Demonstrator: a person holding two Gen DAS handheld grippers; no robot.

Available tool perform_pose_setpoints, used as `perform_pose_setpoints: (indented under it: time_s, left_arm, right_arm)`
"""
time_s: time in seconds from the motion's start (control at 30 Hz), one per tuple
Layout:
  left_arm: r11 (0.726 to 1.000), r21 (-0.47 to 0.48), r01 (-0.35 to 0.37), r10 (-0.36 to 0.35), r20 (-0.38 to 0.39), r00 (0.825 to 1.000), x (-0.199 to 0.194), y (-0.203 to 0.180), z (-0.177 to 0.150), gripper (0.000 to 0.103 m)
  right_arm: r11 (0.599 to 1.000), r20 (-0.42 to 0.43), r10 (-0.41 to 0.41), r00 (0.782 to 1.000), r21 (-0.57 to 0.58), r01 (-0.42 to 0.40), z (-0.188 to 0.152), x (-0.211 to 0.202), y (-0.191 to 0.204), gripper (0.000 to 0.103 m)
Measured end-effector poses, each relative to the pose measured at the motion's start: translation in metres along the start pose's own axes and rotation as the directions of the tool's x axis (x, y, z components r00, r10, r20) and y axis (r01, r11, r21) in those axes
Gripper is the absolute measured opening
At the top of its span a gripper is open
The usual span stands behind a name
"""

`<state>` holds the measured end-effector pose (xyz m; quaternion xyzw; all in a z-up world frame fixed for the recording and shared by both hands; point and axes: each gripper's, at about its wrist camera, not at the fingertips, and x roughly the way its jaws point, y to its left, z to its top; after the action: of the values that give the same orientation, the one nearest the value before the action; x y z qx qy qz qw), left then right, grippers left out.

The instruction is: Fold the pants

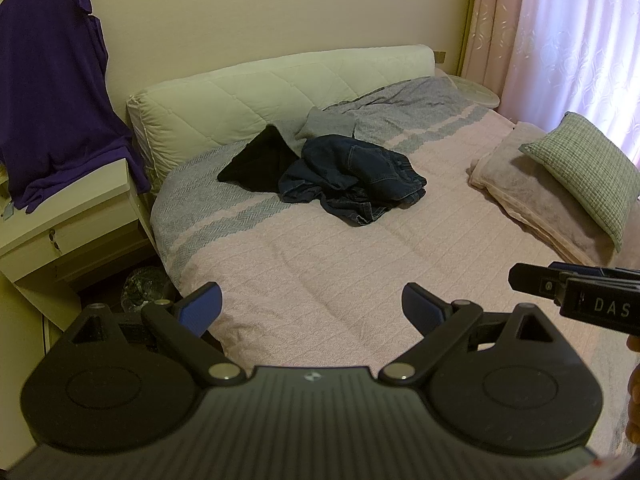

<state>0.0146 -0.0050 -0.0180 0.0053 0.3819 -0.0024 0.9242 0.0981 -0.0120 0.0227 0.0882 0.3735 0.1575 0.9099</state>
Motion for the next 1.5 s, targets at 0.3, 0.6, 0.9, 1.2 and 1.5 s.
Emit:
perform_pose_setpoints:
  time_s: [0.3,0.6,0.9,1.2,1.5]
  left_arm:
    - [1.000,-0.006,-0.005,0.004,-0.020,1.000,0.007,0.002,0.001,0.095]
    - [1.000,0.007,0.016,-0.016,-0.051,0.999,0.027,0.004,0.013,0.095]
    - [0.997,0.039,0.069,-0.065,-0.098,0.993,0.076,0.008,0.038,0.095]
    - [0.986,0.090,0.139,-0.120,-0.194,0.974,0.178,0.029,0.081,0.095]
    - [0.971,0.148,0.187,-0.154,-0.205,0.967,0.294,0.058,0.145,0.094]
  right_arm:
    - [1.000,-0.011,0.003,1.000,0.008,-0.003,0.002,0.006,-0.006,0.052]
    - [0.999,-0.025,-0.017,1.000,0.040,0.018,0.005,0.016,-0.015,0.052]
    - [0.990,-0.048,-0.076,0.996,0.119,0.081,0.018,0.045,-0.033,0.052]
    - [0.961,-0.102,-0.122,0.987,0.236,0.143,0.047,0.121,-0.059,0.052]
    - [0.913,-0.100,-0.116,0.988,0.382,0.146,0.087,0.215,-0.097,0.052]
